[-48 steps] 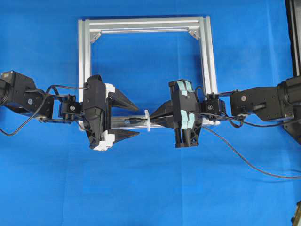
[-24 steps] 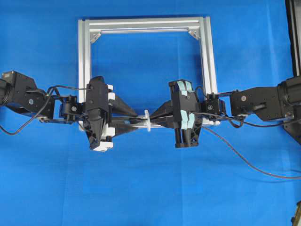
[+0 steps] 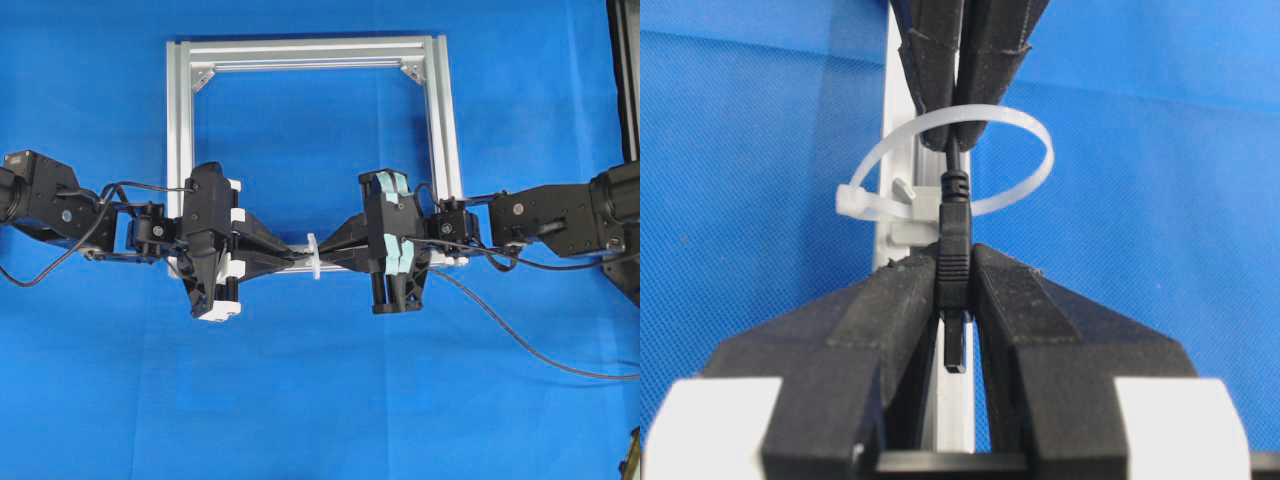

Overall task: Insert the wire through the string loop located in the center.
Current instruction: 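Close the left gripper on the USB plug beyond the loop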

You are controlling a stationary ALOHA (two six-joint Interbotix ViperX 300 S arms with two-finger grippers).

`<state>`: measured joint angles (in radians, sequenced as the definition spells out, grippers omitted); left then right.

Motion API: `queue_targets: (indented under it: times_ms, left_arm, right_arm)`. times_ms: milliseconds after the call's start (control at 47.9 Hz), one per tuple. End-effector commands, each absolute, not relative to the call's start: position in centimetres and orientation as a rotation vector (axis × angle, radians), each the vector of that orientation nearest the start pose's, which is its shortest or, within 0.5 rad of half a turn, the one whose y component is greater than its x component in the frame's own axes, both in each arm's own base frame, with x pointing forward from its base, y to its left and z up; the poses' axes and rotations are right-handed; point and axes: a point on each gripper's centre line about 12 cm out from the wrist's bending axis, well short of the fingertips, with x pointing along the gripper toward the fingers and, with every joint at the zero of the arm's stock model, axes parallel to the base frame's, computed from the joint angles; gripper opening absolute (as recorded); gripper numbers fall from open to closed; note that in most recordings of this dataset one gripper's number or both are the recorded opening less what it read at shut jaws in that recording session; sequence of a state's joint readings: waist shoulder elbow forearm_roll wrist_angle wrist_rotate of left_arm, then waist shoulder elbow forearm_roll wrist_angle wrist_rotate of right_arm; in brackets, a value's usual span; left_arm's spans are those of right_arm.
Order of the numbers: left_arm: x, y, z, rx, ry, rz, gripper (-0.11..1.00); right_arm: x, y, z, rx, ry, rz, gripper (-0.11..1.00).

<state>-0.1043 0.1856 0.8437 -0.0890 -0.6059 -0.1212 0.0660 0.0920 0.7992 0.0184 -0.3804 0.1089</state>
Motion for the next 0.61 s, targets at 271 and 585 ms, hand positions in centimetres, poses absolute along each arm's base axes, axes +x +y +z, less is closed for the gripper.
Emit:
queue_targets:
  times_ms: [271,585]
  left_arm:
    - [38.07,-3.45,11.55,-0.163,0.39,-0.017,0.08]
    - [37.88,-3.37,11.57,-0.165,0.394,-0.015,0.08]
  right_arm:
    - [38.05,2.34,13.74,0.121,0.504,0.018,0.51]
    - [37.5,2.42,13.85,0.123,0.511,0.019,0.96]
